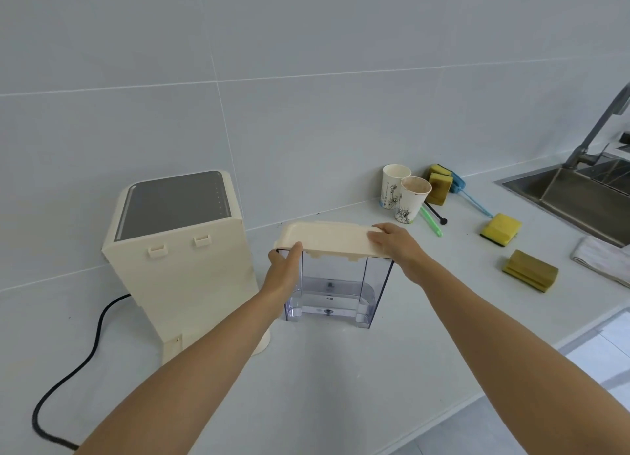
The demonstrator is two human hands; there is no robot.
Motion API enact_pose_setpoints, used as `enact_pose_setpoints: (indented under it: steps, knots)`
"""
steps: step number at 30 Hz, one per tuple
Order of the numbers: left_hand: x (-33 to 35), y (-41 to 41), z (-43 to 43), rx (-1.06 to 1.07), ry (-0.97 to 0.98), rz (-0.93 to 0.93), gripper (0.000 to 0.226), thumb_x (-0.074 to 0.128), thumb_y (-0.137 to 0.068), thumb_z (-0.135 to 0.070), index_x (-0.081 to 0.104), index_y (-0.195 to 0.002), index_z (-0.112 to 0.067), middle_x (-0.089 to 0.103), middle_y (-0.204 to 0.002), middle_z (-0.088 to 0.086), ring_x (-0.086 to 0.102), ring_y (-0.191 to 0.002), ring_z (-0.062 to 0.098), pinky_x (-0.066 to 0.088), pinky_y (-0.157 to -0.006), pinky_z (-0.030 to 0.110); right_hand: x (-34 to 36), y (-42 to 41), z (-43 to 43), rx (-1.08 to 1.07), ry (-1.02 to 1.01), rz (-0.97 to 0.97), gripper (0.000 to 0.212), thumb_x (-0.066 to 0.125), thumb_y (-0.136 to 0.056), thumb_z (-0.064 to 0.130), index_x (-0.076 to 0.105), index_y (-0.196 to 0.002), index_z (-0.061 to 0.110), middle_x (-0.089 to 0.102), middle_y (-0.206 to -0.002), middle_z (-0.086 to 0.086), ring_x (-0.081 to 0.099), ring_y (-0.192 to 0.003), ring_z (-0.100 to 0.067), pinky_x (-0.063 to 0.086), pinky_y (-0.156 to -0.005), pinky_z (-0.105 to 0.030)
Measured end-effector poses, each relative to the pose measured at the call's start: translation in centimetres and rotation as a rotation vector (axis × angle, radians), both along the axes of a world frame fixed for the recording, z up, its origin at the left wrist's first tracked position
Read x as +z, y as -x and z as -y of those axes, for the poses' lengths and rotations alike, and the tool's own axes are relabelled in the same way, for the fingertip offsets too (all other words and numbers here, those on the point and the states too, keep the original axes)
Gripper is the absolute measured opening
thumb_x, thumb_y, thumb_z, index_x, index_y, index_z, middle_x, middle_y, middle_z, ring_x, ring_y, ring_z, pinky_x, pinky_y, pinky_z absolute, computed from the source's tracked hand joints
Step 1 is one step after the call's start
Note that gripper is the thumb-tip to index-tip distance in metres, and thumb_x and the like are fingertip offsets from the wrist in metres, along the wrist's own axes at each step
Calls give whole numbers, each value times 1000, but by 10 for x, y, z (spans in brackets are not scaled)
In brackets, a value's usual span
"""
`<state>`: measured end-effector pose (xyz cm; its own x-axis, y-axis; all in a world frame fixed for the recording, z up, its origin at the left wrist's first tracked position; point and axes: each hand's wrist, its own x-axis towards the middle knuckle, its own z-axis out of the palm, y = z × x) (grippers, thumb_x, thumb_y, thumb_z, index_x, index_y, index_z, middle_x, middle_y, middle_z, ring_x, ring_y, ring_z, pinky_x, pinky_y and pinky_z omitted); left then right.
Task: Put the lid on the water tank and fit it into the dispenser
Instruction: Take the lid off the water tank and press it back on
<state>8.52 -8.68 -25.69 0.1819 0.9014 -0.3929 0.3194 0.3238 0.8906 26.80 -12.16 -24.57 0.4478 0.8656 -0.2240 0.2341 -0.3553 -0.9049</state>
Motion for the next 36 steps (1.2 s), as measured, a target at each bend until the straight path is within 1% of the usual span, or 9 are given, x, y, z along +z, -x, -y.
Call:
enact_pose_setpoints:
  steps: [2, 6, 9, 12, 18, 26, 29, 32, 36]
  knots:
    - [-1, -3, -4, 14, -9, 9, 56, 30, -97, -37, 15, -142, -9, 34, -107, 4, 33, -96, 20, 25, -80, 29, -1, -1, 2, 0, -5, 2, 34, 49, -87, 15, 53, -119, 3, 52, -104, -7, 47, -91, -19, 38, -73, -26]
    - [-4, -6, -14, -15, -26, -24, 54, 28, -97, -34, 13, -141, -7, 37, -110, 5, 33, -96, 20, 24, -80, 29, -3, -1, 8, -15, -8, 9, 31, 54, -85, 17, 55, -112, 3, 53, -99, -7, 47, -86, -19, 37, -65, -22]
    - [-3, -8, -22, -47, -46, -60, 55, 26, -97, -35, 12, -143, -10, 41, -136, 13, 41, -114, 28, 28, -84, 30, -3, -2, 14, -19, -1, 4, 23, 60, -82, 19, 56, -99, 5, 54, -97, -8, 49, -83, -19, 47, -76, -34]
    - [-4, -11, -30, -82, -77, -70, 54, 22, -98, -36, 8, -146, -15, 32, -148, 10, 33, -132, 28, 29, -102, 36, -1, -1, 23, 2, 38, 15, 19, 65, -78, 22, 53, -85, 8, 56, -95, -8, 52, -87, -21, 49, -92, -44]
    - [-8, -22, -45, -218, -158, -30, 56, 10, -98, -42, 3, -148, -19, 11, -158, 1, 14, -144, 20, 12, -116, 36, 0, 17, 38, 36, 93, 76, 35, 73, -69, 33, 45, -67, 12, 59, -75, -6, 51, -68, -17, 44, -71, -31]
    - [-8, -34, -65, -313, -143, -89, 61, 13, -96, -49, 16, -147, -17, 18, -157, 2, 18, -143, 20, 14, -116, 39, -4, 47, 39, 58, 131, 154, 44, 72, -68, 42, 38, -58, 15, 59, -72, -9, 52, -65, -18, 42, -68, -30]
    - [-8, -33, -68, -304, -179, -128, 63, 17, -96, -49, 9, -148, -15, 12, -158, 3, 14, -144, 22, 14, -116, 40, 1, 41, 38, 138, 171, 132, 43, 70, -69, 45, 52, -84, 10, 63, -83, -8, 58, -71, -16, 44, -70, -27]
    - [0, -31, -65, -261, -312, -154, 60, 24, -98, -41, 7, -147, -13, 13, -158, 5, 15, -144, 23, 16, -115, 38, 9, 30, 29, 156, 192, 226, 75, 62, -74, 52, 36, -131, 11, 59, -118, -10, 57, -105, -23, 41, -79, -28]
    - [14, -28, -38, -331, -650, -319, 54, 31, -98, -33, 18, -146, -12, 19, -157, 7, 16, -144, 20, 16, -115, 34, 24, 16, 6, 153, 58, 279, 66, 46, -87, 46, 25, -141, 15, 45, -140, -12, 43, -127, -24, 35, -98, -31]
